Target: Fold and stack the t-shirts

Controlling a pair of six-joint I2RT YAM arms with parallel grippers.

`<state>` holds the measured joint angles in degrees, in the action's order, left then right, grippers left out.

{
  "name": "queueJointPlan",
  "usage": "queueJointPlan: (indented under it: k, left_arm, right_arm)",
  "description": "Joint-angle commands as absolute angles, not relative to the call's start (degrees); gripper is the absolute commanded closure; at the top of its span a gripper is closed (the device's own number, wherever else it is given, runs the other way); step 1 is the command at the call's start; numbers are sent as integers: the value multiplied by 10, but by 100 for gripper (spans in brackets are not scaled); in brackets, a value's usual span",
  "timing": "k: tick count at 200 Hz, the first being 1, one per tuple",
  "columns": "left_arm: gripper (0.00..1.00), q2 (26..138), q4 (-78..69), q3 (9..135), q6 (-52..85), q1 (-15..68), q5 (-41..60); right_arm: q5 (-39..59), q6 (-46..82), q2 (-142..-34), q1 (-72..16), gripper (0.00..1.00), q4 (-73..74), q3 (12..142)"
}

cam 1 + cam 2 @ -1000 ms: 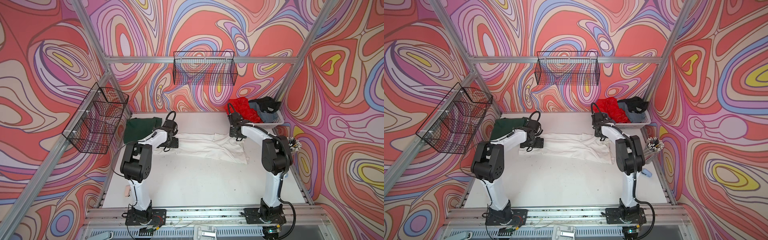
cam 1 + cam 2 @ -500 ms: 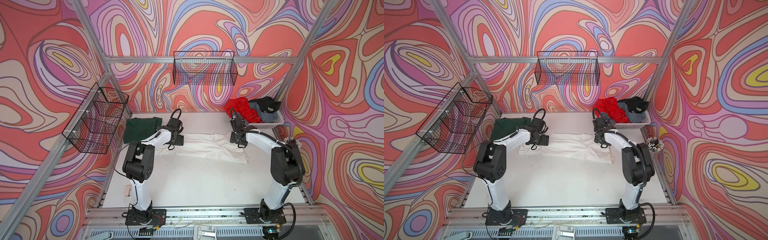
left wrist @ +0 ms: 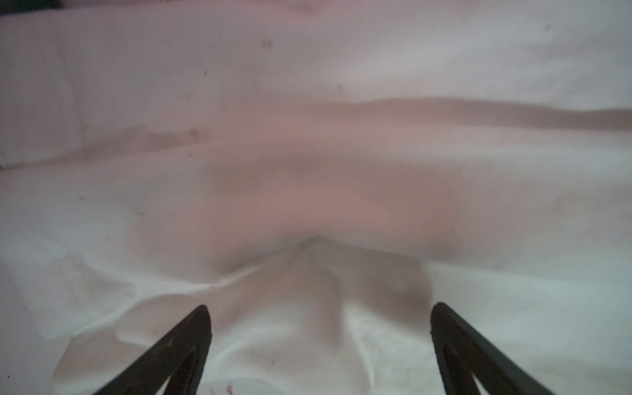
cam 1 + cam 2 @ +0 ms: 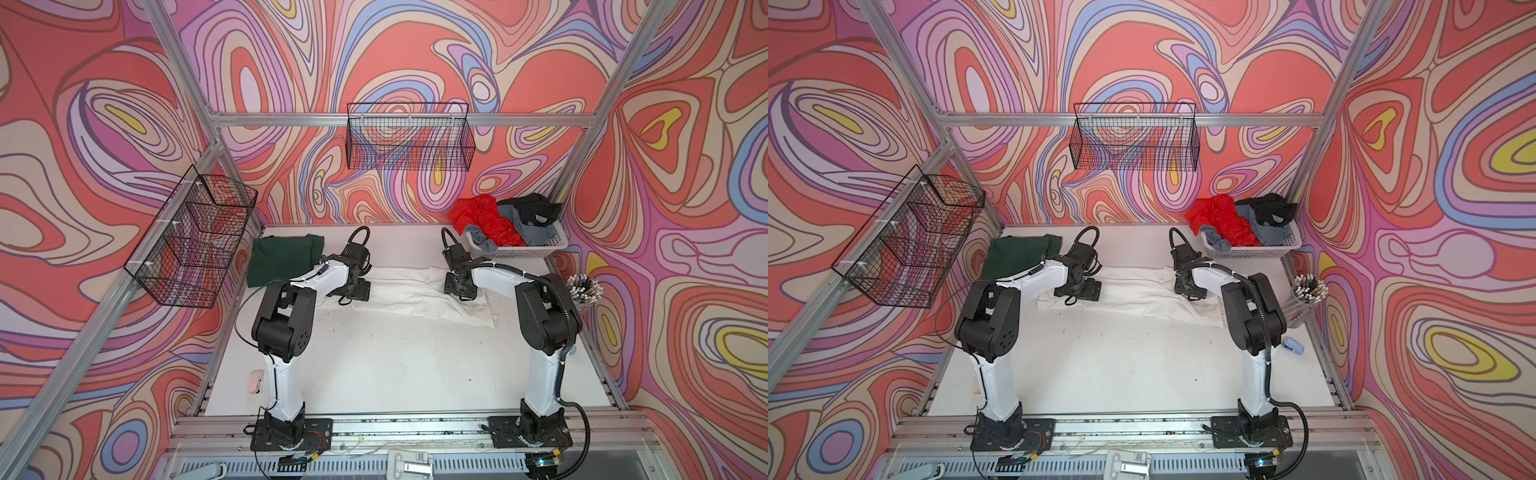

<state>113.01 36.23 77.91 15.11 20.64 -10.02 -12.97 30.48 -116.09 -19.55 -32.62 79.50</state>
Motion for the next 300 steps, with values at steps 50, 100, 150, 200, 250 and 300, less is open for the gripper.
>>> queueJointPlan:
  k: [50, 100, 150, 200, 250, 300]
  left_arm:
    - [0, 1100, 426, 697, 175, 245, -83]
    - [1, 1051, 449, 622, 234, 330, -80]
    - [1, 987, 469, 542, 311, 439, -85]
    - [0, 967, 524, 555, 375, 527, -131]
    - [0, 913, 537, 577, 387, 531, -158]
    - [0, 902, 517, 593, 348, 523, -183]
  right_arm:
    - [-137, 254, -1259, -198, 40, -335, 895]
    - [-131, 200, -1336, -203, 40, -370, 1023]
    - [-101, 143, -1446, -228, 39, -444, 1217]
    - [-32, 158, -1508, -235, 35, -466, 1335]
    - [-100, 178, -1399, -233, 29, -434, 1270]
    - [-136, 232, -1195, -209, 31, -349, 1036]
